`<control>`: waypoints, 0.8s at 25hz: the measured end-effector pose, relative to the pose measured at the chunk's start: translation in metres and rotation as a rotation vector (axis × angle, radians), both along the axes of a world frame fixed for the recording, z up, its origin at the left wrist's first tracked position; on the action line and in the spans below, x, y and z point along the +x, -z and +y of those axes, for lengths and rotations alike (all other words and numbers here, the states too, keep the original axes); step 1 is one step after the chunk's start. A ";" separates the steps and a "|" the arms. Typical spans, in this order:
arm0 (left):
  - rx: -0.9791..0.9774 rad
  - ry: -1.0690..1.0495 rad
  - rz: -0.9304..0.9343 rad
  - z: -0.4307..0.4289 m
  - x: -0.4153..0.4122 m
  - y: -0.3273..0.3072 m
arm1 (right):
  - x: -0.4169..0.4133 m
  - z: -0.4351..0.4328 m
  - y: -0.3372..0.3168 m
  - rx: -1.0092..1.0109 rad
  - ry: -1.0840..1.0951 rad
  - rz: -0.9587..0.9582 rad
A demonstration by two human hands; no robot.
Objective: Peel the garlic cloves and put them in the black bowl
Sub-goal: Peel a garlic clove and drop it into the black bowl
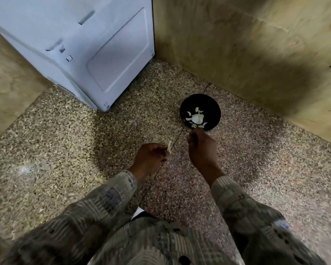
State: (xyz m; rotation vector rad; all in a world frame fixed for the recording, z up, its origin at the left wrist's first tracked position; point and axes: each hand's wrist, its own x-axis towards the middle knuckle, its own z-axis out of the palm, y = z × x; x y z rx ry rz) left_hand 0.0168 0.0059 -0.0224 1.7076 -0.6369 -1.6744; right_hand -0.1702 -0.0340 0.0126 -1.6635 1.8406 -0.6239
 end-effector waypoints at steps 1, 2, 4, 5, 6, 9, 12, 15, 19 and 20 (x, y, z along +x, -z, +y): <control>-0.027 -0.001 0.036 0.002 0.000 -0.005 | 0.001 -0.010 -0.010 -0.022 0.049 -0.007; -0.049 0.000 0.066 0.004 0.000 -0.013 | 0.000 -0.019 -0.018 -0.030 0.077 0.001; -0.074 -0.002 0.113 0.006 -0.002 -0.023 | -0.005 -0.031 -0.032 0.001 0.103 0.048; -0.082 -0.006 0.124 0.006 -0.003 -0.025 | -0.008 -0.031 -0.038 -0.001 0.093 0.086; -0.092 -0.014 0.132 0.005 -0.005 -0.027 | -0.010 -0.027 -0.044 -0.033 0.068 0.116; -0.124 -0.066 0.164 0.007 -0.011 -0.032 | -0.005 0.005 -0.055 0.003 -0.016 -0.005; -0.156 -0.031 0.191 0.016 -0.020 -0.042 | 0.009 0.039 -0.047 0.301 -0.026 -0.235; -0.173 0.007 0.153 0.026 -0.024 -0.045 | 0.009 0.052 -0.031 0.336 0.062 -0.308; -0.107 -0.026 0.235 0.030 -0.017 -0.044 | 0.007 0.061 -0.031 0.391 0.156 -0.635; -0.077 -0.029 0.266 0.029 -0.015 -0.044 | 0.007 0.062 -0.029 0.421 0.175 -0.706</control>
